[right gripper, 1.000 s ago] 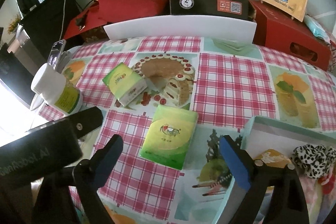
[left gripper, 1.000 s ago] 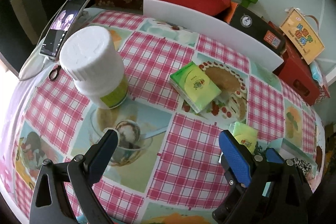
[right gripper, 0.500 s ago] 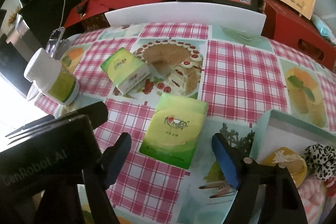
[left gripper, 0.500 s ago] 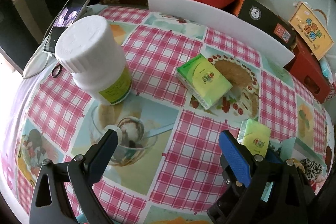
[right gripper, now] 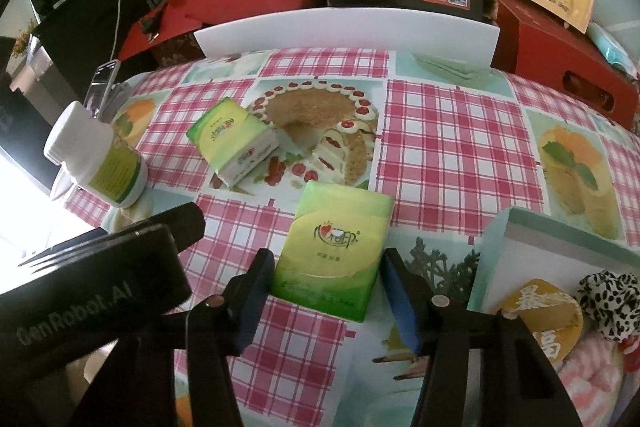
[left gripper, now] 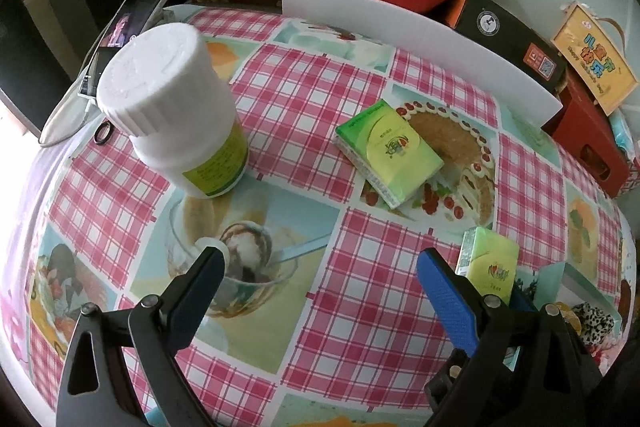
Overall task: Organize soft objects
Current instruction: 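Grasp the upright green tissue pack with the right tool, then grasp the flat green tissue pack with the left tool while the right tool lifts its pack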
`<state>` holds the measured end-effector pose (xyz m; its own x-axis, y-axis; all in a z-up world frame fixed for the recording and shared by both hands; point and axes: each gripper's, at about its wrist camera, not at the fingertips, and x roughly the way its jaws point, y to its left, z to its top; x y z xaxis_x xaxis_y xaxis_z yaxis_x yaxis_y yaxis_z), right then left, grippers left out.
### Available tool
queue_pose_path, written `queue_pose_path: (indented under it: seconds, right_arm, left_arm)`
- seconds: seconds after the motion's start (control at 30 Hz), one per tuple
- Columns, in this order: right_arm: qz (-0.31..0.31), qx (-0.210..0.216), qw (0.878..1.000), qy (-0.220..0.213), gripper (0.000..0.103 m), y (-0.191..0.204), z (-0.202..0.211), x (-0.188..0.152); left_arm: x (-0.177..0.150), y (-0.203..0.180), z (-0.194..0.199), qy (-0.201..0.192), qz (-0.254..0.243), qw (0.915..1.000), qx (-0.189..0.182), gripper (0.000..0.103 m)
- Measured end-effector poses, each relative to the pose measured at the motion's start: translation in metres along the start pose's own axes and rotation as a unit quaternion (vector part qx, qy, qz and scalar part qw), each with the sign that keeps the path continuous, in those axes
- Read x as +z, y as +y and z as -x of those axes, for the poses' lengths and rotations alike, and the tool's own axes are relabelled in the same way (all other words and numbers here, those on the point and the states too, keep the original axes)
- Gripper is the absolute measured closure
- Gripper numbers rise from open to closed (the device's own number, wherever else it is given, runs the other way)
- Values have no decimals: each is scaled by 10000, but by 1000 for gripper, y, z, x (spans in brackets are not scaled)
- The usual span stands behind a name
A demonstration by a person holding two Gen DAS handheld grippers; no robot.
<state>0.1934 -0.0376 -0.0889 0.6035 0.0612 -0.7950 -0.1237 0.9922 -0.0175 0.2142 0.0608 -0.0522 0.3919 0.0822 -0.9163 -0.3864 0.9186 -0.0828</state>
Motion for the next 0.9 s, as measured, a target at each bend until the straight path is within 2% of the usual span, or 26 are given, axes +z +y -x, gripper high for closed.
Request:
queue_pose_path:
  seconds: [0.33,0.9]
  right_arm:
    - [-89,-15,9999,56,46,-4,6,-1]
    - [-375,-160,9988,-284,46,-31,34,4]
  left_arm:
    - [3,-4,4,-1,-12,10000,-49,6]
    - [11,-16,0,85,-47,9996,-248,6]
